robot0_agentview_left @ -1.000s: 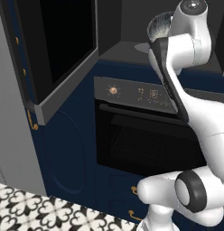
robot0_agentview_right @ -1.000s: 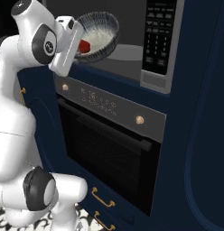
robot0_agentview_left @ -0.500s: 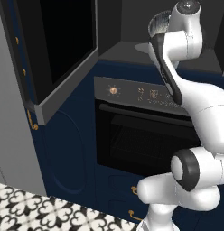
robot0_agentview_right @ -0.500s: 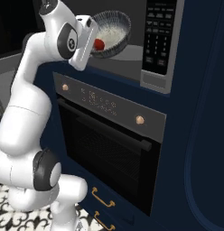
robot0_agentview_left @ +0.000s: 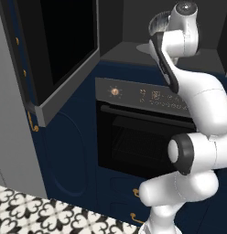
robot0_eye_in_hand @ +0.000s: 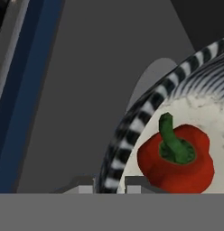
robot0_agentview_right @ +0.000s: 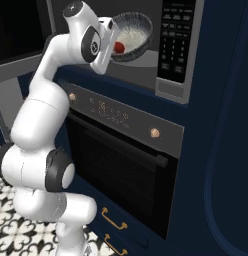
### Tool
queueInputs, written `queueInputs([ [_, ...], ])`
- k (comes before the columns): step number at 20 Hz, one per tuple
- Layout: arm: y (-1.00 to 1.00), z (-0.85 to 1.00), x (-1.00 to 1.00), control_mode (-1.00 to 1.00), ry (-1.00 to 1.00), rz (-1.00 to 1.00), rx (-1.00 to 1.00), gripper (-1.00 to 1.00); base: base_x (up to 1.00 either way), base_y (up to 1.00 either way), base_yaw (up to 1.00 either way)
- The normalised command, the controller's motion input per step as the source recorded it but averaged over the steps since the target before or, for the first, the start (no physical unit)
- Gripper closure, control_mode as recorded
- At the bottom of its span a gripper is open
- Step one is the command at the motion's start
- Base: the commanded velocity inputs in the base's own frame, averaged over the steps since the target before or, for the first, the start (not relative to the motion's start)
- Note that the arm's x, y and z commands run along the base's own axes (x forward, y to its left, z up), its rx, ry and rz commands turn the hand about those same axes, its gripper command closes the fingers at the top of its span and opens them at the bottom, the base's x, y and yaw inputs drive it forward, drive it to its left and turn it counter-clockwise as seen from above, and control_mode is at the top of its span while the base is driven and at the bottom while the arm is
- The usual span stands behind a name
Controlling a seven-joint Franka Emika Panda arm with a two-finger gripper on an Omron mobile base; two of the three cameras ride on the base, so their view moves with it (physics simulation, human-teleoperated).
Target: Pick the bell pepper from the sink and place it in the bowl. Then pick the bowl and place it in the microwave. Then close the microwave door and press the start button.
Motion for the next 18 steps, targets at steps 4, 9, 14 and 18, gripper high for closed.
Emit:
queueInputs([
  [4, -0.14, -0.21, 0.51, -1.00, 0.00, 0.06, 0.00, 1.00, 0.00, 0.00, 0.00],
  [9, -0.07, -0.29, 0.53, -1.00, 0.00, 0.04, 0.00, 1.00, 0.00, 0.00, 0.00],
  [14, -0.02, -0.23, 0.44, -1.00, 0.01, 0.02, 0.00, -1.00, 0.00, 0.00, 0.00],
  [18, 0.00, -0.05, 0.05, -1.00, -0.11, 0.00, 0.00, -1.00, 0.00, 0.00, 0.00],
])
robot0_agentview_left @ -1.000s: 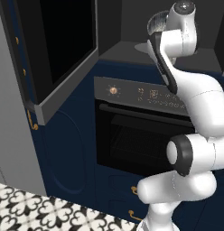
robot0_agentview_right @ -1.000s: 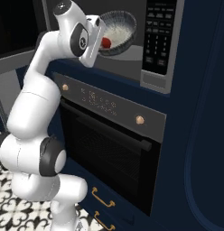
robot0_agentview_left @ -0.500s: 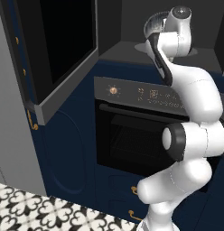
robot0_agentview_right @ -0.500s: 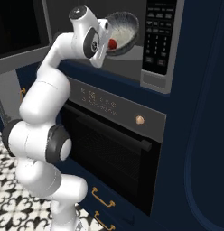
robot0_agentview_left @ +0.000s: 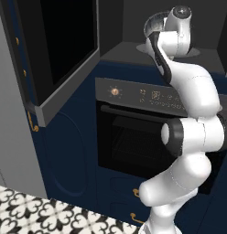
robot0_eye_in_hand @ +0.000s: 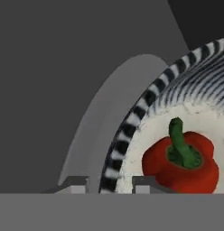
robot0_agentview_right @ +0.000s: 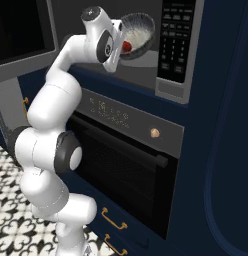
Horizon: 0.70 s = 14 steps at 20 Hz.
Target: Pick the bell pepper from the sink and place it in the bowl. Then pick the bowl and place it in the microwave. Then close the microwave door and press the start button.
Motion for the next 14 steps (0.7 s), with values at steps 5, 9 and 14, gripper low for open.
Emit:
queueInputs([
  [5, 0.01, -0.14, 0.00, -1.00, -0.38, 0.00, 0.00, -1.00, 0.00, 0.00, 0.00],
  [9, 0.22, -0.37, -0.18, -1.00, -0.49, 0.02, 0.04, -1.00, 0.00, 0.00, 0.00],
  [14, 0.46, -0.09, -0.58, -1.00, -0.44, 0.03, 0.11, -1.00, 0.00, 0.00, 0.00],
])
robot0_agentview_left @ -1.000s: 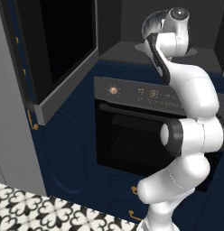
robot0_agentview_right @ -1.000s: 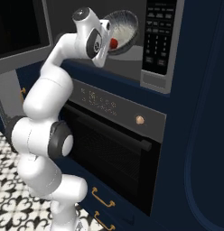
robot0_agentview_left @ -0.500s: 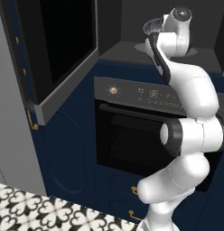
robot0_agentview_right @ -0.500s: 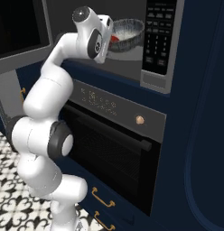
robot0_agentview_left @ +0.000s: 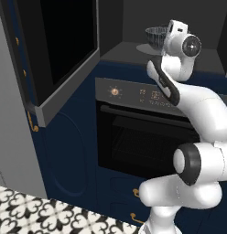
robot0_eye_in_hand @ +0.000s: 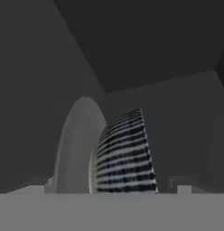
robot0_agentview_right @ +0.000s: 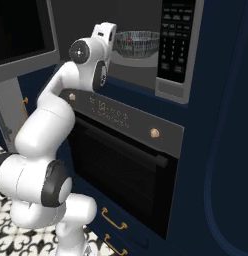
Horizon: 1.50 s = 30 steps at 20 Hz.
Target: Pick the bell pepper from the sink and place it in the bowl. Then pick the bowl and place it in the microwave. Then close the microwave door and press the start button.
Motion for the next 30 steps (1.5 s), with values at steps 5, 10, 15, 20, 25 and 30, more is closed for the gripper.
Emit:
queueInputs([
  [5, 0.26, 0.04, -0.70, -1.00, -0.49, 0.02, 0.10, -1.00, 0.00, 0.00, 0.00],
  [10, 0.25, 0.17, -1.00, -1.00, -0.18, 0.00, 0.12, -1.00, 0.00, 0.00, 0.00],
  [15, 0.24, 0.52, -1.00, -1.00, 0.00, 0.00, 0.07, -1.00, 0.00, 0.00, 0.00],
  [20, 0.17, 0.33, -1.00, -1.00, 0.01, 0.00, 0.01, -1.00, 0.00, 0.00, 0.00],
  [25, 0.13, 0.06, -1.00, -1.00, 0.21, 0.00, -0.05, -1.00, 0.00, 0.00, 0.00],
  [30, 0.50, 0.00, -1.00, -1.00, 0.28, 0.00, -0.02, -1.00, 0.00, 0.00, 0.00],
])
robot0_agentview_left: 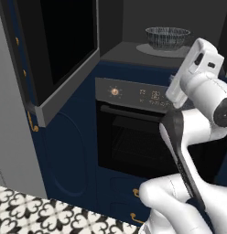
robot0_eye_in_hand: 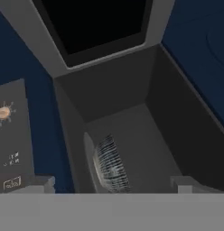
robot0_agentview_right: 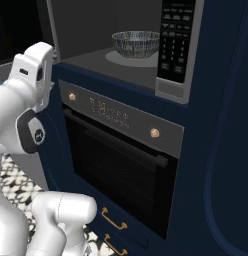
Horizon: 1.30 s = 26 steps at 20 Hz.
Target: Pick the bell pepper from the sink and place it in the bowl. Then pick the bowl and place it in the microwave. Then close the microwave door and press the start button.
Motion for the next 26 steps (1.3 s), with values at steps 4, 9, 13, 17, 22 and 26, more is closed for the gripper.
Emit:
queueInputs([
  [4, 0.59, 0.00, -1.00, -1.00, 0.27, 0.00, 0.00, -1.00, 0.00, 0.00, 0.00],
  [9, 0.69, 0.00, -1.00, -1.00, 0.07, 0.00, 0.00, -1.00, 0.00, 0.00, 0.00],
  [13, 0.99, -0.03, -0.73, -1.00, -0.09, 0.00, 0.00, -1.00, 0.00, 0.00, 0.00],
  [17, 1.00, -0.39, -0.14, -1.00, -0.25, 0.00, 0.00, -1.00, 0.00, 0.00, 0.00],
  [22, 1.00, -0.58, 0.00, -1.00, -0.11, 0.00, 0.00, -1.00, 0.00, 0.00, 0.00],
  [26, 1.00, -0.26, 0.03, -1.00, 0.14, 0.00, -0.06, -1.00, 0.00, 0.00, 0.00],
])
